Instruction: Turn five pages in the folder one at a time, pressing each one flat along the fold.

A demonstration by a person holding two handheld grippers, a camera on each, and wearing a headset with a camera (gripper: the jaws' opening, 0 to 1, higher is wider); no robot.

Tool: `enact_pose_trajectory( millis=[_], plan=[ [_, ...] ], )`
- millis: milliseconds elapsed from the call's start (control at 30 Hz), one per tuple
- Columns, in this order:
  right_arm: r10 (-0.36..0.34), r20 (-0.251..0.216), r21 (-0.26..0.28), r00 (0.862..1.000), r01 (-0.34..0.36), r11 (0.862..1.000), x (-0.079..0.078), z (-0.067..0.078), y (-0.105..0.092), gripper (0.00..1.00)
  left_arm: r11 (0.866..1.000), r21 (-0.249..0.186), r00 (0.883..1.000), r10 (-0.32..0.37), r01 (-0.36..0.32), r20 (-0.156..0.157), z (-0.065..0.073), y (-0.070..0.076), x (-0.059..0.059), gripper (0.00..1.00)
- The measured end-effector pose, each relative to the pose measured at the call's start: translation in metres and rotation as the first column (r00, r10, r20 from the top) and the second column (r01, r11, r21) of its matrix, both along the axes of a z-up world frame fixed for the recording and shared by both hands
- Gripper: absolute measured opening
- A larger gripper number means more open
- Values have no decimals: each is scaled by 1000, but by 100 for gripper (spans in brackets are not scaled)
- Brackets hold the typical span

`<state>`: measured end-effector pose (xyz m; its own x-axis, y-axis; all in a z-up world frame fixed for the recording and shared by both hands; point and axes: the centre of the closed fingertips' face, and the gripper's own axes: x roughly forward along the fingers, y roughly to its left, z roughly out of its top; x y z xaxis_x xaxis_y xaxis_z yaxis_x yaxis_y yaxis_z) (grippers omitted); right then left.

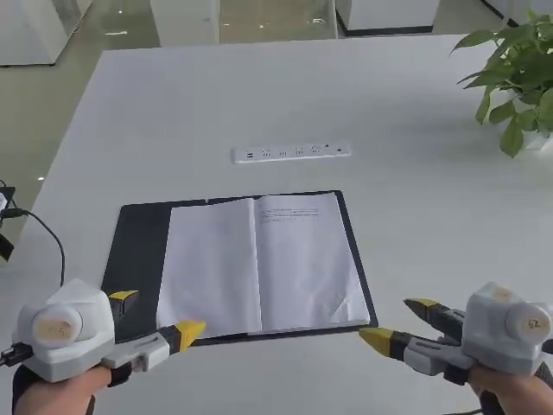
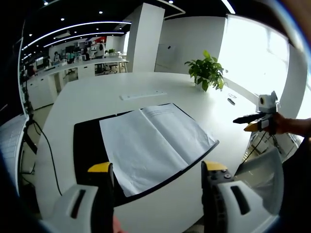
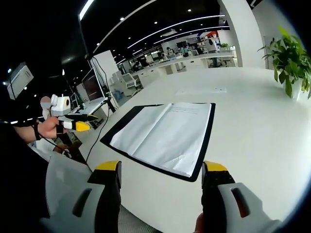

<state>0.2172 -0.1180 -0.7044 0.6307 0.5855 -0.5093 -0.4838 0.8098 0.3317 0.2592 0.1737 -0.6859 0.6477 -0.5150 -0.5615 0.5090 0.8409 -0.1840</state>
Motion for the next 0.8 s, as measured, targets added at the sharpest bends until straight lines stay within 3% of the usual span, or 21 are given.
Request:
enact_pose_trajectory(
  millis=[133,467,600,800],
  plan=[
    [16,-9,-24,1000,-16,1000,-4,-4,0,67,1000,-3,1000,-19,19,2,1,-8,6,73],
    [-19,-7,-3,1000,19,1000,-4,-4,-9,67,995,32,995,-97,97,-6,0,-29,12,72],
    [-24,-24,-11,999,24,1000,-7,-10,-13,67,991,41,992,-127,126,1,4,-43,18,70],
    [-30,-32,-10,999,30,1000,-9,-12,-15,67,973,60,975,-224,223,4,4,-76,25,70]
  ],
)
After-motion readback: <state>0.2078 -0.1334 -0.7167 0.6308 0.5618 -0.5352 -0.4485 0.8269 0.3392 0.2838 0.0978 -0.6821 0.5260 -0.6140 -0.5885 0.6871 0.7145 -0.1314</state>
